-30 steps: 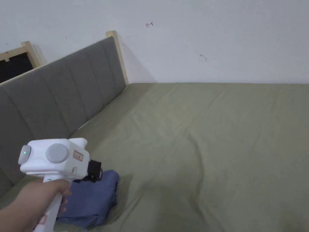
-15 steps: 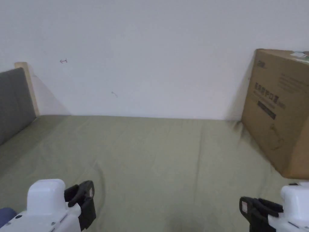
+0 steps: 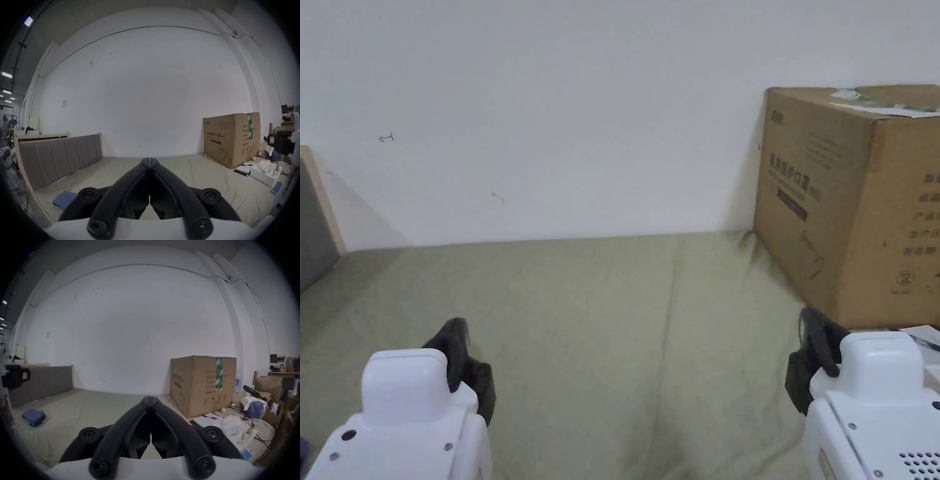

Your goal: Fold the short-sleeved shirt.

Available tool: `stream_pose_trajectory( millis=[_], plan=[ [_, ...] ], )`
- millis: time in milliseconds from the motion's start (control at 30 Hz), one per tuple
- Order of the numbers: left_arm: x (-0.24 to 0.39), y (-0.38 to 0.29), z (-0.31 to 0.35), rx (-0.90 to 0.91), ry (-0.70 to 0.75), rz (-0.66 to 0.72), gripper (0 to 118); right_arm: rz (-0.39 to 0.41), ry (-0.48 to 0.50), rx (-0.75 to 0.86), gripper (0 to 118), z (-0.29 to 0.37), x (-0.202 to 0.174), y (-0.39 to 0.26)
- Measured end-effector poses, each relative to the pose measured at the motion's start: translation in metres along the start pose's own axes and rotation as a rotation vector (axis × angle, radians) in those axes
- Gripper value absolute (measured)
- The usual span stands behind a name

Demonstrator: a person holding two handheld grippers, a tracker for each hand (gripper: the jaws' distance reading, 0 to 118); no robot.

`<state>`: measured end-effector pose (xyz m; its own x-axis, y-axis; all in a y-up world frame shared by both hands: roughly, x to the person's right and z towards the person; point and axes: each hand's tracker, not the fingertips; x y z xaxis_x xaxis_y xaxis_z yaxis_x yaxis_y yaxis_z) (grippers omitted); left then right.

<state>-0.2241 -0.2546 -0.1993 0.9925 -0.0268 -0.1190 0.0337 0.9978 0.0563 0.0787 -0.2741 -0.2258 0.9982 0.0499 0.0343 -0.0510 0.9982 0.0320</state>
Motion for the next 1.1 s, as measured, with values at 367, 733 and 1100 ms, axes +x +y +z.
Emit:
stream_pose_trajectory(
  millis=[367, 733, 1100],
  plan=[
    [0.008, -0.002, 0.001, -0.015, 0.000, 0.034, 118, -0.043, 0.011, -0.023, 105, 0.000, 0.005, 0.000],
    [0.006, -0.001, 0.001, -0.005, 0.003, 0.009, 118, 0.018, -0.002, 0.025, 118, 0.008, 0.002, 0.005],
    [-0.003, -0.002, -0.001, -0.029, -0.035, 0.032, 118, 0.037, 0.012, 0.013, 118, 0.007, -0.007, 0.005]
  ],
)
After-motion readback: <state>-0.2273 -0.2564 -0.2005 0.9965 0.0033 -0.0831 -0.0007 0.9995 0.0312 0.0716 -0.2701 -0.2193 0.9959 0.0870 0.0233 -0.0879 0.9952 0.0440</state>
